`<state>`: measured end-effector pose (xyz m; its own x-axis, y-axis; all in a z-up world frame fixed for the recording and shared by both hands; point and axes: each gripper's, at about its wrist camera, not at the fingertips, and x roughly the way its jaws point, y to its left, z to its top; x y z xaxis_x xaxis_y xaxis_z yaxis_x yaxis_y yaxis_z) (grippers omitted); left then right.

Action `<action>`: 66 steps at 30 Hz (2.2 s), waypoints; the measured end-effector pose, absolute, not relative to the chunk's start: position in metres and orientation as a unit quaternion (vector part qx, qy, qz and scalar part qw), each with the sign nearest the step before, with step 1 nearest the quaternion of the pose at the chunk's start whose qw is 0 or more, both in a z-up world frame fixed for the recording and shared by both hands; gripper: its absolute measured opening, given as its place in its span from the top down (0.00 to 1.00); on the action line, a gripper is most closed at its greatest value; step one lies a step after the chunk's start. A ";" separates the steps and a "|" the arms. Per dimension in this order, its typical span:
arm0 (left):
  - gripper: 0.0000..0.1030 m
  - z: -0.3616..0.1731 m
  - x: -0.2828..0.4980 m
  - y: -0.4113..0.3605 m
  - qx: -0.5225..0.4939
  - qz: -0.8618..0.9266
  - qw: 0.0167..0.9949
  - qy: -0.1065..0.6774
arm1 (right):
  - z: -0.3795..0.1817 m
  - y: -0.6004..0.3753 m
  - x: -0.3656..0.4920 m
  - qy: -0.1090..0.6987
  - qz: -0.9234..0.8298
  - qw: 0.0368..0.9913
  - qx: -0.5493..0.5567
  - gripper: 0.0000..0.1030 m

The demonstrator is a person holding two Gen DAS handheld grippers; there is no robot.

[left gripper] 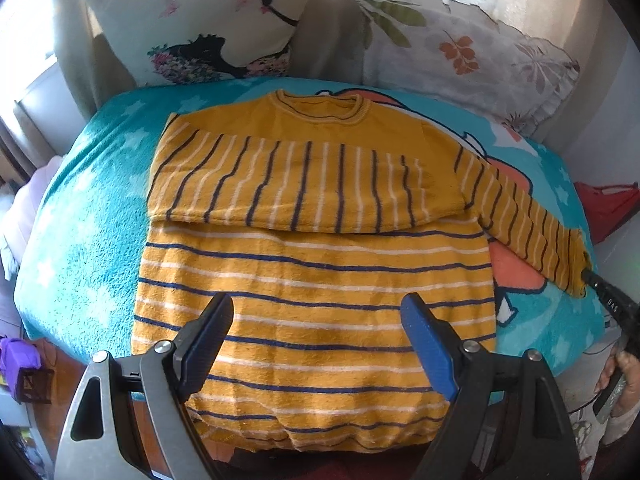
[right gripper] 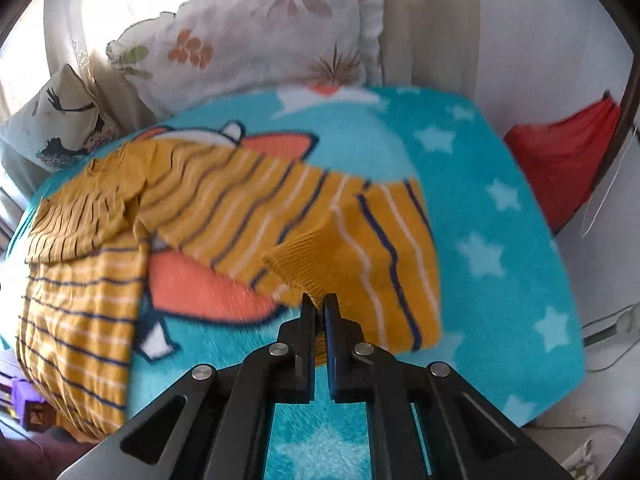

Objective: Fold small clothes

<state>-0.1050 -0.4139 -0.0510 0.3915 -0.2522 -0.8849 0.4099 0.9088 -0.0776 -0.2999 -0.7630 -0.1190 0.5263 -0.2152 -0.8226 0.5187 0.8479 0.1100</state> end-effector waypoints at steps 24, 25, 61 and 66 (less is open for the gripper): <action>0.18 -0.069 -0.018 -0.201 0.008 -0.087 0.849 0.521 | -0.057 -0.558 -0.043 0.373 0.087 0.851 0.359 0.96; 0.18 -0.071 -0.016 -0.195 0.007 -0.083 0.849 0.522 | -0.063 -0.541 -0.025 0.383 0.097 0.846 0.357 0.96; 0.18 -0.080 0.011 -0.184 0.056 -0.143 0.843 0.516 | -0.103 -0.431 -0.002 0.485 -0.008 0.847 0.218 0.60; 0.18 -0.073 0.008 -0.192 0.058 -0.157 0.840 0.516 | -0.079 -0.409 -0.013 0.472 -0.037 0.865 0.164 0.43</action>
<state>0.0084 -0.1920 -0.0729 0.4176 -0.2028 -0.8857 0.3231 0.9442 -0.0639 -0.0130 -0.4093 -0.0785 0.5516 0.0908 -0.8291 0.2192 0.9433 0.2492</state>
